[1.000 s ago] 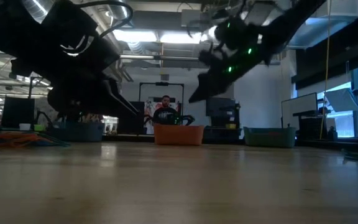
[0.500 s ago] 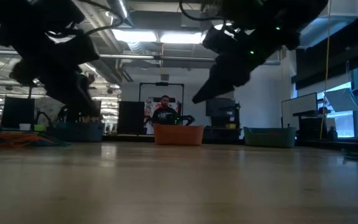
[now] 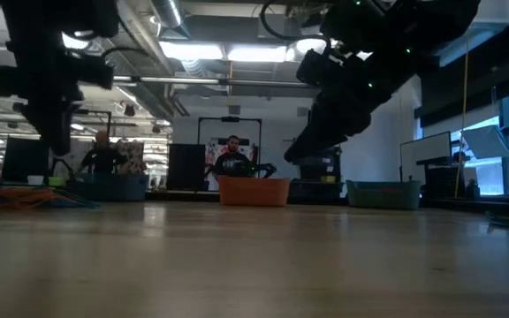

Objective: Sort rubber bands into baskets
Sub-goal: Put the orange rubber band into the orange bin

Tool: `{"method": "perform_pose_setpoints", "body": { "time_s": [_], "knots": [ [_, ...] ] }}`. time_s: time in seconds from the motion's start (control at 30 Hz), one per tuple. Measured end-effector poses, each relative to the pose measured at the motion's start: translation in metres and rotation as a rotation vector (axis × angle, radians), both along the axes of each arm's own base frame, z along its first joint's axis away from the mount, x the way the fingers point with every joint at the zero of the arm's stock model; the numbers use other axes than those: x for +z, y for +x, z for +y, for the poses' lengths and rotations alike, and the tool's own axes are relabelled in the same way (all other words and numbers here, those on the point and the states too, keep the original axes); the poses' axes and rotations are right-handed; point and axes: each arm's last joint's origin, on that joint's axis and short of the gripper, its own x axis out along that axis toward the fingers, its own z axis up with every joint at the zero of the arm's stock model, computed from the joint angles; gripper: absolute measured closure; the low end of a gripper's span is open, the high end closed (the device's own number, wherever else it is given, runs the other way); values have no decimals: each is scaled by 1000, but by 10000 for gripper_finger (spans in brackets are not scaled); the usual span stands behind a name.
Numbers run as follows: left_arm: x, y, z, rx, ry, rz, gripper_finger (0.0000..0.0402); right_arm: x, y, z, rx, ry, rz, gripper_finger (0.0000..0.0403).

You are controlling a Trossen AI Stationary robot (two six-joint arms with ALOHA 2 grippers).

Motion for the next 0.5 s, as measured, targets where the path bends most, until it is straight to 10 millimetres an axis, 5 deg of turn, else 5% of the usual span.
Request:
{"method": "perform_pose_setpoints", "body": {
  "time_s": [0.5],
  "knots": [
    [-50,23,20,79,-32,315,263,0,0,0,1,-2,2,207]
  ]
}}
